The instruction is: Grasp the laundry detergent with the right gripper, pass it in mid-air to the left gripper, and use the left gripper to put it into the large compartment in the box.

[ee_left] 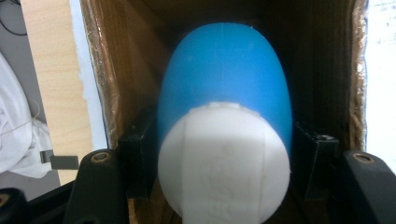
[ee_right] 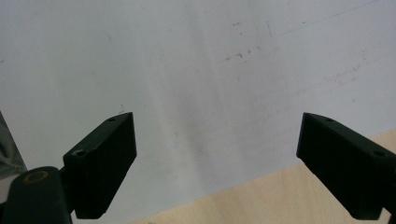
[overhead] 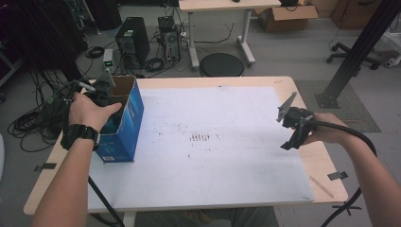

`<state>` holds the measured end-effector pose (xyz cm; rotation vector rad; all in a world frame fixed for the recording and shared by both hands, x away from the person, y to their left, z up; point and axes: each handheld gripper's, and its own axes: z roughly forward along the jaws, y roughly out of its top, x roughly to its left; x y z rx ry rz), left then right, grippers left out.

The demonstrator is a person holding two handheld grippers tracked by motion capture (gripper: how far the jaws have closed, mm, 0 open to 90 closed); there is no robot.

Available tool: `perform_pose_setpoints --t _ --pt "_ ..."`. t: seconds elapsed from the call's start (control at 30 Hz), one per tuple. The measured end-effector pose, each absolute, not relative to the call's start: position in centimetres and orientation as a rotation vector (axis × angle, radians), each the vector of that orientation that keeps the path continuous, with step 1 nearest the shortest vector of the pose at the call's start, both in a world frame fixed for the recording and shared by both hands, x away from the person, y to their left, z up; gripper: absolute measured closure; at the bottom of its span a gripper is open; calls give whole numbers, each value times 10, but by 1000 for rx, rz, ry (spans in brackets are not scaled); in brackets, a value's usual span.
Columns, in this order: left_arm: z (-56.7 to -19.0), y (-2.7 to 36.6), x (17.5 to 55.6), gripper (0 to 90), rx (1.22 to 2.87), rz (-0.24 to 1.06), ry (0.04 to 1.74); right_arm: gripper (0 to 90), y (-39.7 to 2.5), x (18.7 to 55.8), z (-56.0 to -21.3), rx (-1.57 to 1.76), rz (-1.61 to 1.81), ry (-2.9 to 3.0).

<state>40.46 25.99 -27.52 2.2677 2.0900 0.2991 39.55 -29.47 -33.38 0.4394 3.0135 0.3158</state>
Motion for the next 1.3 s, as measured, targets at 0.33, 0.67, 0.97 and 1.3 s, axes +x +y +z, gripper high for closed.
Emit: perform_pose_setpoints --t 0.33,0.67,0.97,1.3 --pt "-275 258 405 373 2274 292 2088 120 -297 394 -334 446 316 3010" --pt "-264 255 403 296 2294 315 2067 118 -298 392 -330 447 336 3010" --pt "-239 250 397 243 2300 354 2026 118 -300 389 -322 448 343 2998" --pt "-212 217 388 208 2368 376 1860 112 -294 387 -314 448 382 2985"
